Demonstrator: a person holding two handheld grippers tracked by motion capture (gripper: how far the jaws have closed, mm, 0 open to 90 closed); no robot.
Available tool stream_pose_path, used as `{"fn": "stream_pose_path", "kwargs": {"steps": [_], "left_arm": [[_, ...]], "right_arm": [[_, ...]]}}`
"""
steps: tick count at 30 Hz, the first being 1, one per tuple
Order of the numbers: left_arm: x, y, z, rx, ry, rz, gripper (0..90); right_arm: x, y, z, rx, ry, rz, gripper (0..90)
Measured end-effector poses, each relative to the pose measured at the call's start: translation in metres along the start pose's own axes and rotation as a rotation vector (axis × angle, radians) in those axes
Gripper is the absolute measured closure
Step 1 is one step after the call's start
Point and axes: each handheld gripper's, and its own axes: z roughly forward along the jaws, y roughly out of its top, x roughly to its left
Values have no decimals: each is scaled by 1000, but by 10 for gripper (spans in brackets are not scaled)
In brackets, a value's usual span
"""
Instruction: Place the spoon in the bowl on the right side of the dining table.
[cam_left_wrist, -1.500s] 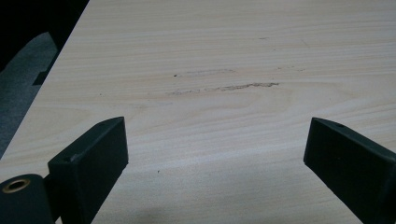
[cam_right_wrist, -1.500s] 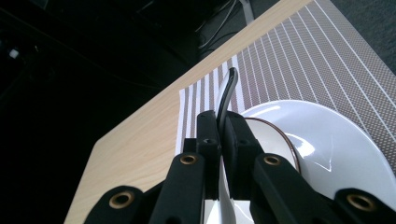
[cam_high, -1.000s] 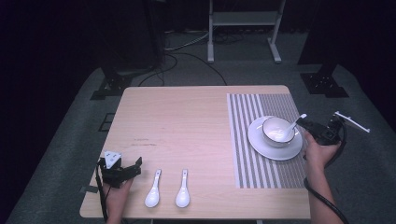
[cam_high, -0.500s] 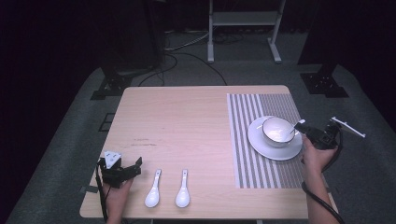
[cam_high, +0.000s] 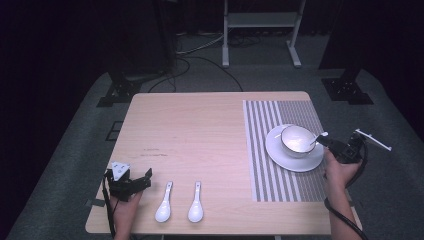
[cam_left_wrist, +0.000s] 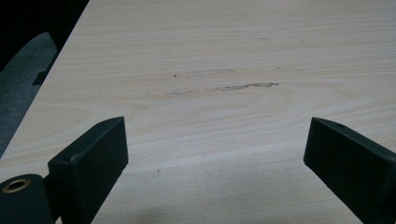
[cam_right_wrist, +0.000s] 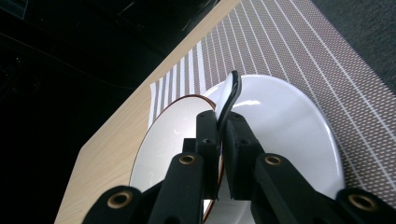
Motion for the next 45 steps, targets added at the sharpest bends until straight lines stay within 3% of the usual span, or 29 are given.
{"fn": "stream_pose_path", "kwargs": {"steps": [14, 22, 34, 45], "left_arm": [[0, 0, 0, 0, 1, 1, 52], [0, 0, 0, -1, 3, 2, 52], [0, 0, 0, 1, 2, -4, 52], [-1, 0, 0, 0, 8, -6, 52]], "right_arm": [[6, -1, -4, -25, -28, -77, 843], [1, -2, -4, -18, -23, -71, 819], [-12, -6, -8, -13, 54, -26, 745], [-23, -11, -13, 9, 150, -9, 544]]}}
